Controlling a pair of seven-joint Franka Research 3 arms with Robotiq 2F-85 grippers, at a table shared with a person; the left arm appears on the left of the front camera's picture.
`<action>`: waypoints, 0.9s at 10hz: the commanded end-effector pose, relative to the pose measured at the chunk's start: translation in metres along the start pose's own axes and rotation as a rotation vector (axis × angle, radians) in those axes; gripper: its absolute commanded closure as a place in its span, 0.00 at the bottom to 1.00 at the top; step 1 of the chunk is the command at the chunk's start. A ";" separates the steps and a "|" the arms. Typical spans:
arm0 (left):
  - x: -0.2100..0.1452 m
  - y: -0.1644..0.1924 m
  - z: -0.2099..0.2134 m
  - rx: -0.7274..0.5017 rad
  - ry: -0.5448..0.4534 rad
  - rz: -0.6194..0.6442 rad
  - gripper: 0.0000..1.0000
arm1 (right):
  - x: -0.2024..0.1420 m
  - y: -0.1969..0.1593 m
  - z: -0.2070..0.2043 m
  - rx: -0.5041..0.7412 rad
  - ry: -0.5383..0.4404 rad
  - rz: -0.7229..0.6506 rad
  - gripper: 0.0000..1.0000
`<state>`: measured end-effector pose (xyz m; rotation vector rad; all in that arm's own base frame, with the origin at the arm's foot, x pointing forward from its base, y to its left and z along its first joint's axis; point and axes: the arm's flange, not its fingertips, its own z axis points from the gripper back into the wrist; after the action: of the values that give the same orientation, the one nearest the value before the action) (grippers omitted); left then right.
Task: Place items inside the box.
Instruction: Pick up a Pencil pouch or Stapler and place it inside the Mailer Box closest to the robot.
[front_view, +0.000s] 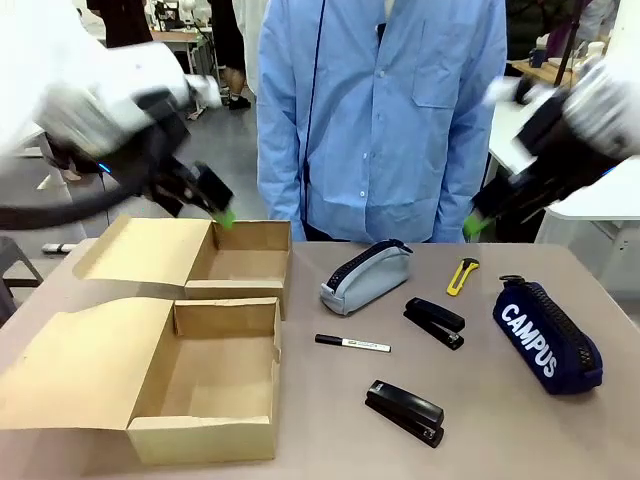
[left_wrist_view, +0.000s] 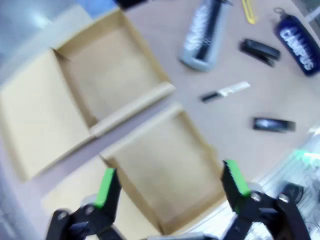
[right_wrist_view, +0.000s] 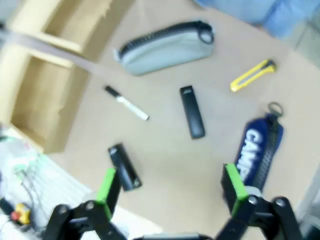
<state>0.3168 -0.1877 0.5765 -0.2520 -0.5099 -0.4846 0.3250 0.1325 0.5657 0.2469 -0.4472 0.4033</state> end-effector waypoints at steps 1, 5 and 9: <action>-0.024 0.053 0.059 -0.190 -0.047 0.201 0.00 | -0.033 -0.055 0.066 0.159 -0.082 -0.265 0.00; -0.166 0.230 0.145 -0.389 -0.379 0.852 0.00 | -0.175 -0.214 0.155 0.362 -0.446 -0.771 0.00; -0.259 0.244 0.092 -0.441 -0.611 1.275 0.00 | -0.302 -0.314 0.122 0.434 -0.564 -1.210 0.00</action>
<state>0.1945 0.2357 0.5360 -1.0814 -0.6742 0.7021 0.1466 -0.2849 0.4981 0.9854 -0.6503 -0.7419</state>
